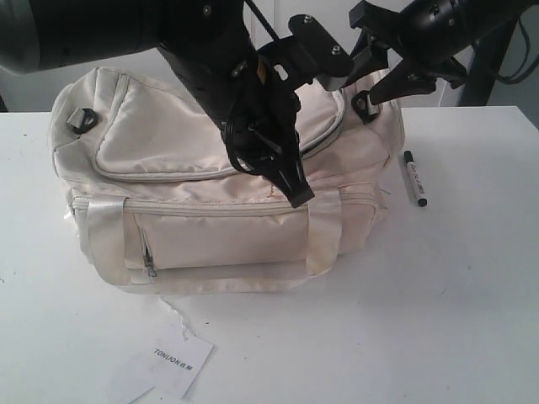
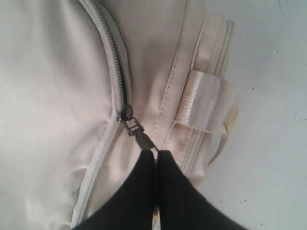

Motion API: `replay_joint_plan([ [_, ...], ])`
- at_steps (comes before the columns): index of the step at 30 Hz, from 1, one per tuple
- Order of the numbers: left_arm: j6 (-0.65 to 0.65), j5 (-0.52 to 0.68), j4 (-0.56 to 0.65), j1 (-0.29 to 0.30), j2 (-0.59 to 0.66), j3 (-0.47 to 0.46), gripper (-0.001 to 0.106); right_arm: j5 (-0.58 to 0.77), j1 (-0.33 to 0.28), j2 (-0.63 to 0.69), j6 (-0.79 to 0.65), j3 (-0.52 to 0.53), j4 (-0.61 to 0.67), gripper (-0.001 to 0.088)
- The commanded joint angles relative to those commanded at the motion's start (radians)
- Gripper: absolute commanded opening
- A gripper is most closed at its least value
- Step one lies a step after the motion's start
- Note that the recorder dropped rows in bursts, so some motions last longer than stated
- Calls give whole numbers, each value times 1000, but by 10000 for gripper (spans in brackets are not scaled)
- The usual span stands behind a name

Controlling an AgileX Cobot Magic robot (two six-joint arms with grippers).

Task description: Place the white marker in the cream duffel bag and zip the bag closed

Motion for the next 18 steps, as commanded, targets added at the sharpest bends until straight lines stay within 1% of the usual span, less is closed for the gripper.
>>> replay_joint_plan([
  [4, -7, -13, 0, 0, 0, 0, 0, -3, 0, -21, 28, 66, -2, 545],
  [6, -14, -22, 0, 0, 0, 0, 0, -32, 0, -32, 52, 114, 8, 545],
  [10, -14, -22, 0, 0, 0, 0, 0, -118, 2, -52, 33, 200, 152, 543],
  [12, -14, -22, 0, 0, 0, 0, 0, -143, 14, -54, 7, 217, 203, 541],
  [16, -14, -26, 0, 0, 0, 0, 0, -163, 50, -54, -2, 217, 201, 541],
  [18, -14, -26, 0, 0, 0, 0, 0, -173, 62, -66, -42, 217, 191, 541],
])
